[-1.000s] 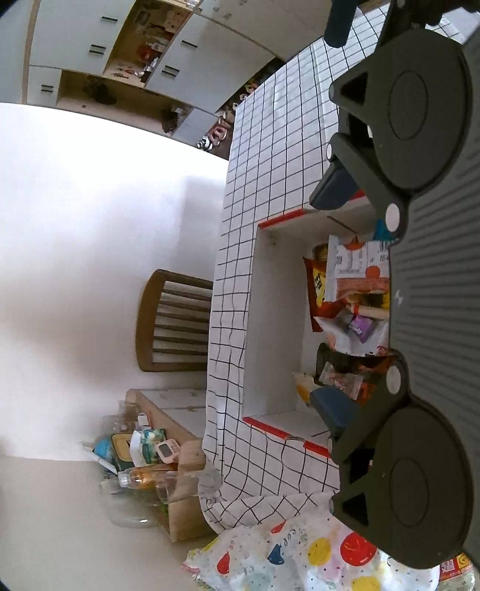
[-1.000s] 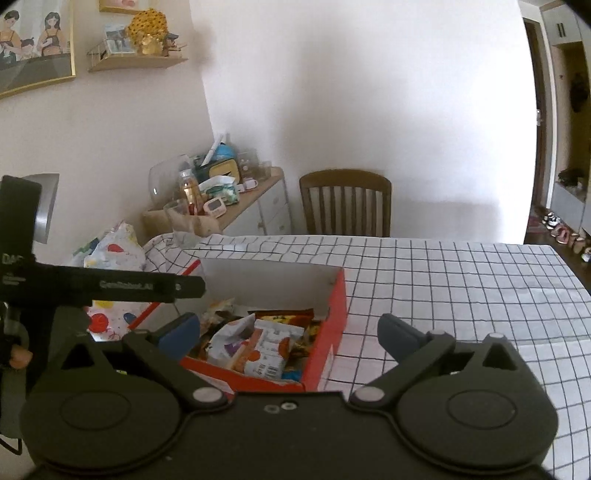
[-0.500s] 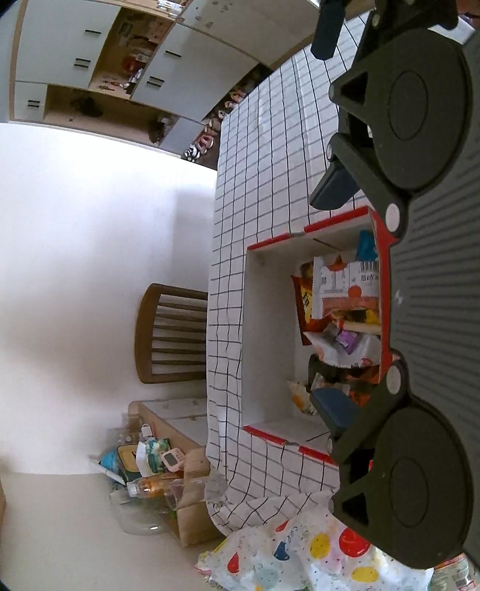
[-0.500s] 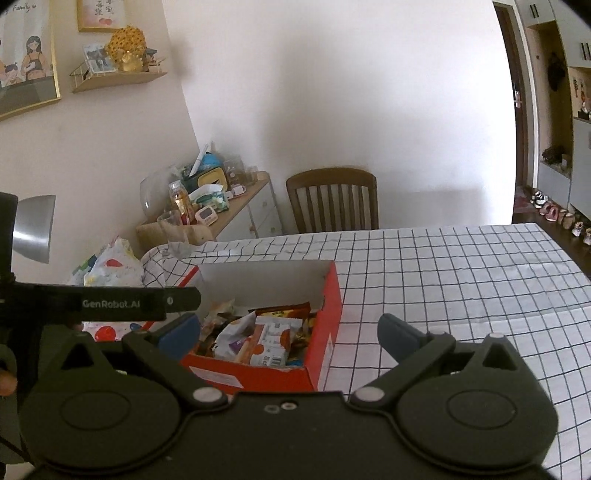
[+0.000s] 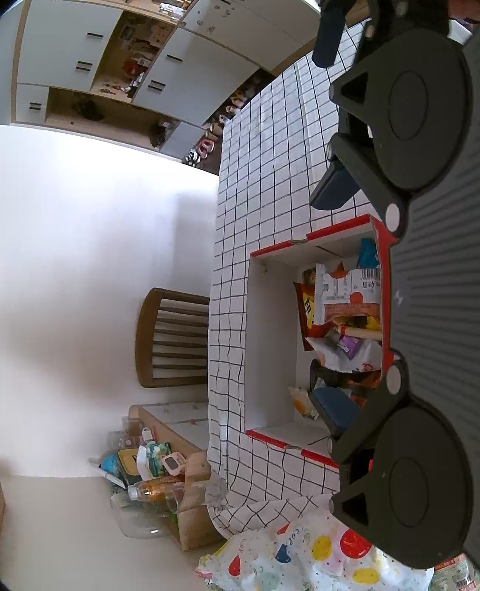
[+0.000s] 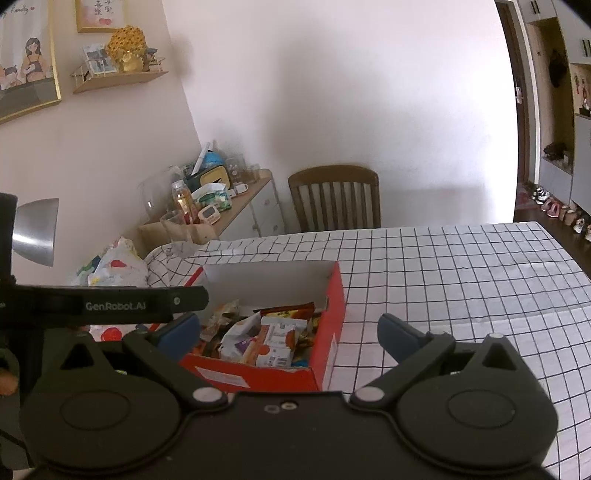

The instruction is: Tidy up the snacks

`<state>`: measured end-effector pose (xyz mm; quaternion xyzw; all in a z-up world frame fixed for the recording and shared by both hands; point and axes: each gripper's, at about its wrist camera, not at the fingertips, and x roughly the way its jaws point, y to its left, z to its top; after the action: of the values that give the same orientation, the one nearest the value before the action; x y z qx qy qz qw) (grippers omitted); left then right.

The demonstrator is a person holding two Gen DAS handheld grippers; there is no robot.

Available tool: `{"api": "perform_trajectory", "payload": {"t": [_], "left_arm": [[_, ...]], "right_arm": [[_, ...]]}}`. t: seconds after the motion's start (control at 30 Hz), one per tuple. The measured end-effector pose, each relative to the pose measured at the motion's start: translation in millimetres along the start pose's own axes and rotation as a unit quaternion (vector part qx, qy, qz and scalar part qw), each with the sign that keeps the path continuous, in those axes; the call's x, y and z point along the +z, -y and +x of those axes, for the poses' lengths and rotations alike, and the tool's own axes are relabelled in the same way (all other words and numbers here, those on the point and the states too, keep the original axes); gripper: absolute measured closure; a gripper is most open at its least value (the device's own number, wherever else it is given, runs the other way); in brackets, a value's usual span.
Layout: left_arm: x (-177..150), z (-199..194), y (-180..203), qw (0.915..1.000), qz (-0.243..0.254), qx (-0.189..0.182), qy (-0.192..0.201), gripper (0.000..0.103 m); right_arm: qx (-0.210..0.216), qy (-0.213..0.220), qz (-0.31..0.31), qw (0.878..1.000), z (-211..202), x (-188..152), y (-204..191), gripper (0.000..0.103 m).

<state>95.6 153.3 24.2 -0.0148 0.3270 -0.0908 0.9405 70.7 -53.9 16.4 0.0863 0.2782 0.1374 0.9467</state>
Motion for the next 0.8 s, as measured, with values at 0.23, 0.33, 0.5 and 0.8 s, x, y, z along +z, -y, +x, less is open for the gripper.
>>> {"api": "perform_trajectory", "payload": {"t": [0.23,0.33,0.5,0.8], "left_arm": [[1,-3,-1,1.0000,-0.003,0.001,0.002,0.000],[2,-4,-2,1.0000,-0.004,0.001,0.003,0.000],[3,-5,-2,1.0000,-0.004,-0.001,0.004,0.000],[9,-6,-4,0.9999,-0.004,0.004,0.009,0.000]], "right_arm": [[-0.021,0.005,0.007,1.000,4,3,2,0.000],[-0.033,0.002,0.002,0.999,9,3,0,0.000],[-0.041,-0.001,0.019,0.999,14,8,4,0.000],[-0.052,-0.007,0.020,0.998,24,15,6,0.000]]}}
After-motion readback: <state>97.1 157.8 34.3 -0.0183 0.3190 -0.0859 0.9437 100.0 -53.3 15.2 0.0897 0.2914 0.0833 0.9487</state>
